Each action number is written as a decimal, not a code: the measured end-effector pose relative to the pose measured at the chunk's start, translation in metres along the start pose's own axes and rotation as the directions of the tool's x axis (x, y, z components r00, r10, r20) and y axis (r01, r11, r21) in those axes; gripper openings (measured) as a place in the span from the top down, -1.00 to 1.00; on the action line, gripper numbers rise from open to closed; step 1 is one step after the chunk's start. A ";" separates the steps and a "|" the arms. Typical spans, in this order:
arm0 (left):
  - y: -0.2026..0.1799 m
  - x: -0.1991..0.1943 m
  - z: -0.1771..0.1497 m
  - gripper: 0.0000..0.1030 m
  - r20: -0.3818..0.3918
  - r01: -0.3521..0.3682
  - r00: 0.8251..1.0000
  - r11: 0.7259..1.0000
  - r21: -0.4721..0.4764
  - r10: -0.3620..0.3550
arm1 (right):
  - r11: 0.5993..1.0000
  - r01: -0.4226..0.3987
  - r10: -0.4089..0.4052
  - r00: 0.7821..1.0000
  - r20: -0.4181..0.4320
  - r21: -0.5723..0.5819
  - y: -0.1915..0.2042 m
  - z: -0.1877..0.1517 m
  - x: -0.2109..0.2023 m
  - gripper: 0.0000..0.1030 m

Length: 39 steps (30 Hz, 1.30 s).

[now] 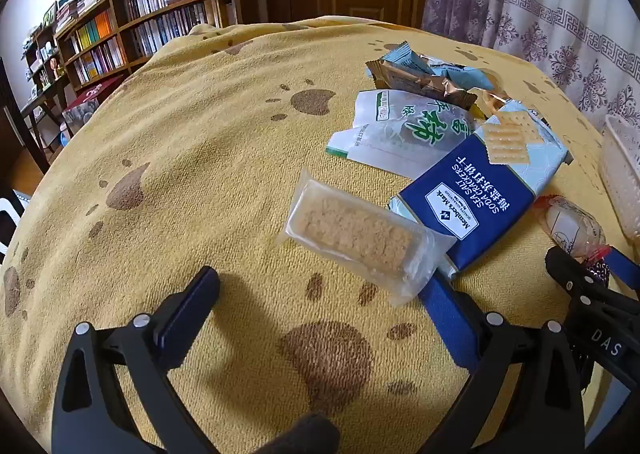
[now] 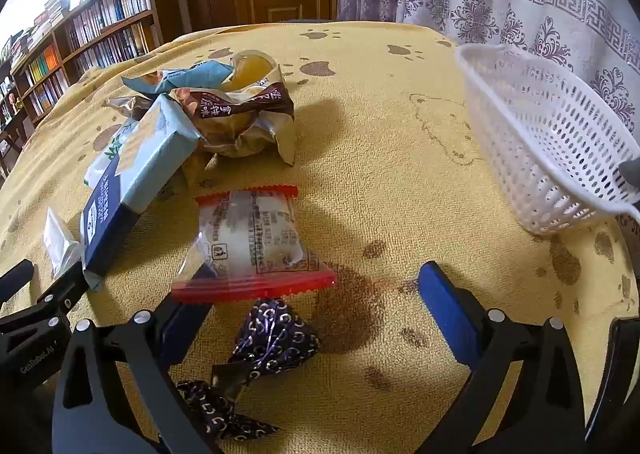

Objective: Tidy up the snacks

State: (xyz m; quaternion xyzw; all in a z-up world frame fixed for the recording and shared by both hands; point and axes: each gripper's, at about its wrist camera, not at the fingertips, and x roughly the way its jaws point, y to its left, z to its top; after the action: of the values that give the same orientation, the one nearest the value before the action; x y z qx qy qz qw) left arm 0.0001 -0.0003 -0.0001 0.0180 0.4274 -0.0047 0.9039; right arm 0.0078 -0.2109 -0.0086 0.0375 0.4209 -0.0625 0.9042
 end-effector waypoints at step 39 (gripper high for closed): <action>-0.003 0.002 -0.001 -0.91 -0.003 -0.023 1.000 1.000 -0.021 0.023 | 0.995 -0.076 0.075 0.997 -0.016 -0.061 -0.013 -0.003 -0.005 -0.96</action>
State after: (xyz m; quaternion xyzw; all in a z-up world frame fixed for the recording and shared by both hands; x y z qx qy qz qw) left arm 0.0002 -0.0029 -0.0026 0.0136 0.4284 0.0102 0.9035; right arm 0.0006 -0.2234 -0.0070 0.0260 0.4269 -0.0148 0.9038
